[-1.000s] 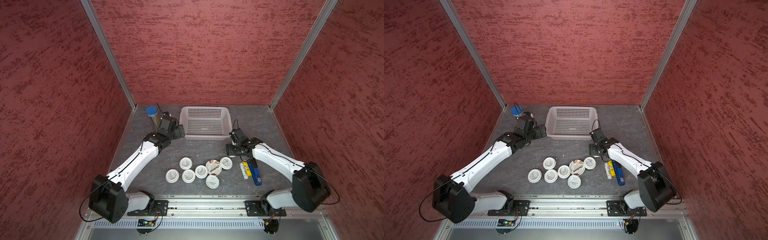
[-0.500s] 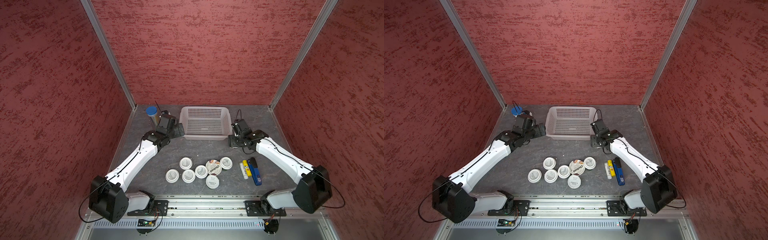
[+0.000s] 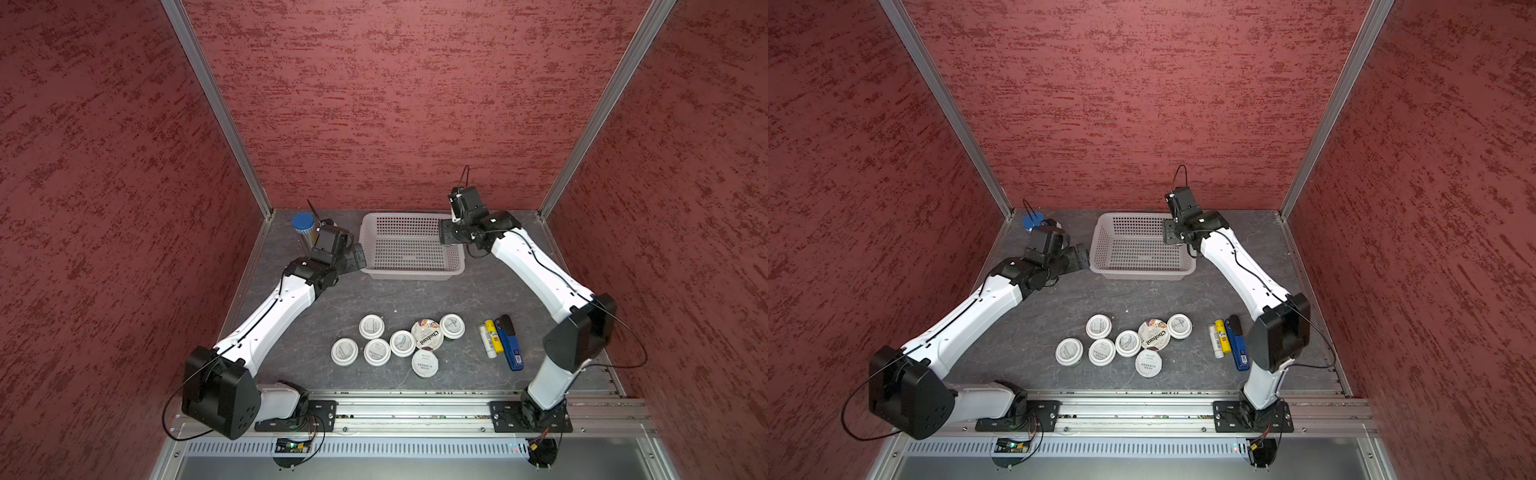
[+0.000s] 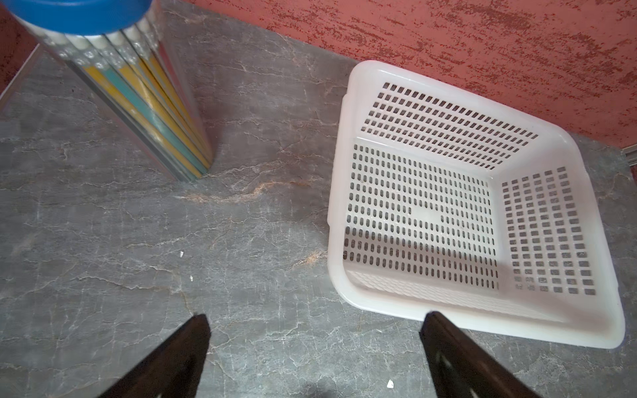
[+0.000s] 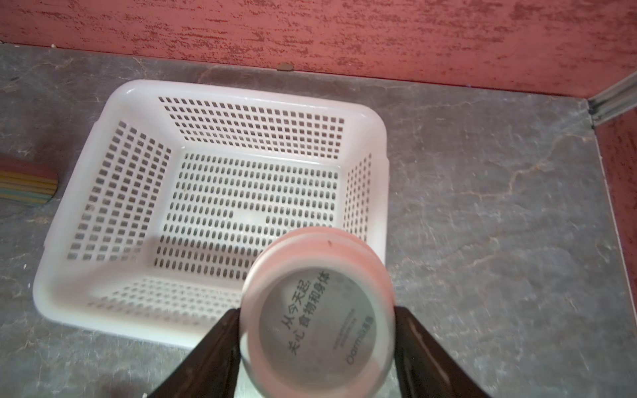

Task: Put the yogurt in the basket
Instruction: Pick up the yogurt from the center of the board, then place the yogurt in the basket.

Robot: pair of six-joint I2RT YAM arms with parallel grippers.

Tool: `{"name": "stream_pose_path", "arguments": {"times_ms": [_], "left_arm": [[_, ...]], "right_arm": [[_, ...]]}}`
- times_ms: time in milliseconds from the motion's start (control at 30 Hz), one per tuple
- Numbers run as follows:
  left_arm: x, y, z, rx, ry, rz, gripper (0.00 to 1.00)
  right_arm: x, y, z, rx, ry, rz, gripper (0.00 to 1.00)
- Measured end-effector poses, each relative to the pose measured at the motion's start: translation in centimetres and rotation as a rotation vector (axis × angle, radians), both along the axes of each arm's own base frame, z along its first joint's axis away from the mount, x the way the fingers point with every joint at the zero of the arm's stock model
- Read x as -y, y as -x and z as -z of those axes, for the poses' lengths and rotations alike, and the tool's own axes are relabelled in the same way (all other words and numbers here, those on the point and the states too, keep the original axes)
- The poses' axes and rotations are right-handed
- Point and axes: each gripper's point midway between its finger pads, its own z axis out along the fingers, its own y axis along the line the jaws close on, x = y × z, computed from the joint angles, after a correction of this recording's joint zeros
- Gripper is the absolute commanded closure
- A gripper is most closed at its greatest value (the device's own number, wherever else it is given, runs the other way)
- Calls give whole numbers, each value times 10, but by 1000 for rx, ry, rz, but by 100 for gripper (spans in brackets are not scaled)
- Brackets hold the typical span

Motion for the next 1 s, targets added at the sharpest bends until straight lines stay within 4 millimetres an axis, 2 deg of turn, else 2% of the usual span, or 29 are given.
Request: {"name": "stream_pose_path", "arguments": {"times_ms": [233,367,533,733,1000], "left_arm": [[-5,-5,11,-35,33,-22,0],[-2,-8,11,-29,51,-18,0],[4,-14,17,-34,63,-6,0],[9,-17,26,-57,73,4,0],[13,-19,27,-57,84,16,0]], "right_arm": [[-40,-68,38,-19,-6,-39,31],[-46,-89,68,-50,6,-40,31],[-31,-96,97,-103,34,-17,31],[-17,-101,104,-112,61,5,29],[-6,-106,119,-129,93,21,27]]}}
